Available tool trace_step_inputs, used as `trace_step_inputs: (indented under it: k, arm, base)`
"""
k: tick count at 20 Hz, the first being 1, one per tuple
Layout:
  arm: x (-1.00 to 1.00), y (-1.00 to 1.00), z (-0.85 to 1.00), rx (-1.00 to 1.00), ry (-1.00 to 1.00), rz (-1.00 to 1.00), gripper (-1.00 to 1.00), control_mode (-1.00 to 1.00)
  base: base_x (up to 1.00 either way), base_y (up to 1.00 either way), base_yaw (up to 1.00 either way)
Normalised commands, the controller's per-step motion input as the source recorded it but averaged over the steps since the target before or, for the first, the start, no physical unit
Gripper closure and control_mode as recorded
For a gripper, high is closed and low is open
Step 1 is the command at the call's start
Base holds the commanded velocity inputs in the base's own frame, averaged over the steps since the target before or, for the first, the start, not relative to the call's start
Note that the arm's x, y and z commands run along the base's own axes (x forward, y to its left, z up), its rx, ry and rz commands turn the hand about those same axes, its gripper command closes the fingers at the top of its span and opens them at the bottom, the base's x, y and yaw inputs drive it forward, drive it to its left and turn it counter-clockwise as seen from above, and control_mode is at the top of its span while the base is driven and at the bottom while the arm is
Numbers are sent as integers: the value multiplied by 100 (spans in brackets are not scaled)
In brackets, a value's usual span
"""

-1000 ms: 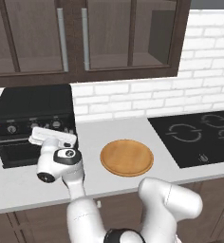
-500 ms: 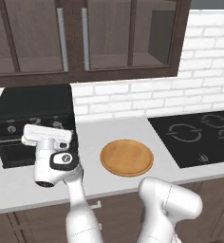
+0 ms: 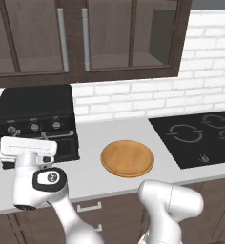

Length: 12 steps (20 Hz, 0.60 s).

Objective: Pick up the kebab skewer and baguette bread, and place them inside the toaster oven. Close the toaster oven door and start by setting the timer.

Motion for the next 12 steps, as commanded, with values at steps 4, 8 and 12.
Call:
trace_step_inputs:
  k: [4,8,12]
  arm:
    - [-58,26,-1,-9,2,-1,-100,-100]
    - [-7,3,-2,-13,7,0,-100,-100]
    - [1,0,0,-15,7,0,-100,-100]
  base:
    - [0,0,0]
    - [0,0,0]
    - [0,0,0]
